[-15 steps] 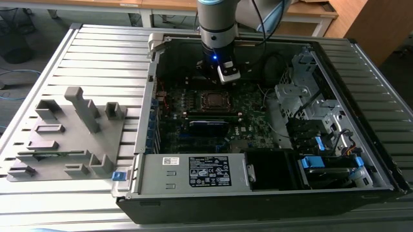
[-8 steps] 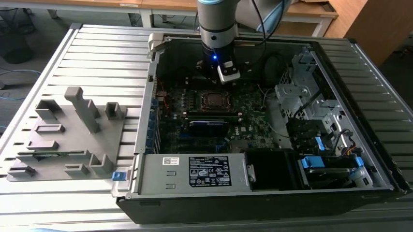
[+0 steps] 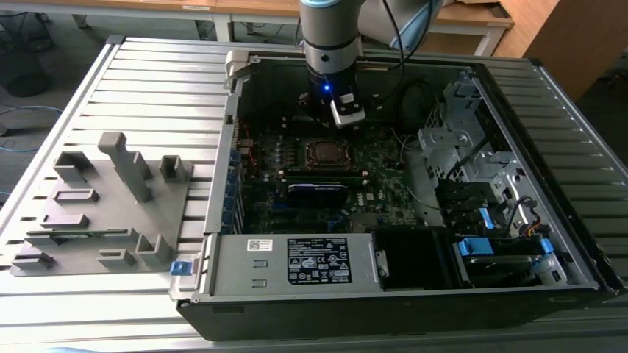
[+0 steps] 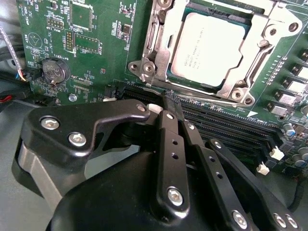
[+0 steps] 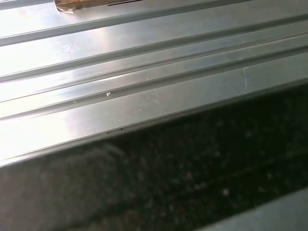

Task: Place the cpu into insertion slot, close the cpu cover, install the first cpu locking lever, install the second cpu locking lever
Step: 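Install the first cpu locking lever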

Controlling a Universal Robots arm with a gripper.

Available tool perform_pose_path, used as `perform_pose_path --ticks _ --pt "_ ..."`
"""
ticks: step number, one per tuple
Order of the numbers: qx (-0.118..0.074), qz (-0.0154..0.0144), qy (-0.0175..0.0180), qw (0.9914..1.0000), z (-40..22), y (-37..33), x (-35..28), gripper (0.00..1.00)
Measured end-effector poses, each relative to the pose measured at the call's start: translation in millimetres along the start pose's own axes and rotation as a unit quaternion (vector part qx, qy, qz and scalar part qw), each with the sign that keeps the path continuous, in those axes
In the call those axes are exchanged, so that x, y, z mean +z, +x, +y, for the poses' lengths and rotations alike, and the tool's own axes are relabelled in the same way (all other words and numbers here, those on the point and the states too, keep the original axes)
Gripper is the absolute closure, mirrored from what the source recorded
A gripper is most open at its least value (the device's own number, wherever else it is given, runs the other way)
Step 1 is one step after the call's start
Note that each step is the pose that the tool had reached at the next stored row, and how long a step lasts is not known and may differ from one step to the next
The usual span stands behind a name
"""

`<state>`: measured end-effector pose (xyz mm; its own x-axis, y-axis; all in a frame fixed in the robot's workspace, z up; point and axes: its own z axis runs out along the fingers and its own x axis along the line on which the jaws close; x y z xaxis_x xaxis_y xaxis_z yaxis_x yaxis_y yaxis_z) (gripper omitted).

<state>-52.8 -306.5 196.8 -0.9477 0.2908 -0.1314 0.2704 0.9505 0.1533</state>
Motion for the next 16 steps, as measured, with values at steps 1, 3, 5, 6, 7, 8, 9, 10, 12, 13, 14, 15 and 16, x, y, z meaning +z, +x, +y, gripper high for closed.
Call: perform_pose_path --ticks 1,3,5,6,7,8,9,10,12,13,14,15,16 --pt "0.000 0.0000 0.0001 1.00000 0.0 0.0 0.0 0.89" --pt "0.000 0.0000 0.0002 1.00000 -0.1 0.0 -0.1 0.89" --pt "0.000 0.0000 0.0002 1.00000 -0.1 0.0 0.0 0.89" --pt "0.000 0.0000 0.0002 1.00000 -0.1 0.0 0.0 0.89" --pt "0.000 0.0001 -0.0001 1.00000 -0.1 0.0 -0.1 0.89" --pt "0.000 0.0001 -0.0006 1.00000 -0.2 -0.1 -0.1 0.89" --pt "0.000 0.0002 -0.0011 1.00000 -0.5 -0.2 -0.1 0.89" --pt "0.000 0.0003 -0.0015 1.00000 -1.3 -0.4 -0.1 0.89" --pt "-0.001 0.0005 -0.0017 1.00000 -3.0 -0.9 -0.4 0.89" --pt "-0.001 0.0006 -0.0017 1.00000 -4.0 -1.2 -0.5 0.89" --pt "-0.002 0.0006 -0.0017 1.00000 -4.9 -1.5 -0.6 0.89" --pt "-0.002 0.0007 -0.0018 1.00000 -5.8 -1.8 -0.7 0.89" --pt "-0.002 0.0007 -0.0018 1.00000 -6.1 -1.9 -0.8 0.89"
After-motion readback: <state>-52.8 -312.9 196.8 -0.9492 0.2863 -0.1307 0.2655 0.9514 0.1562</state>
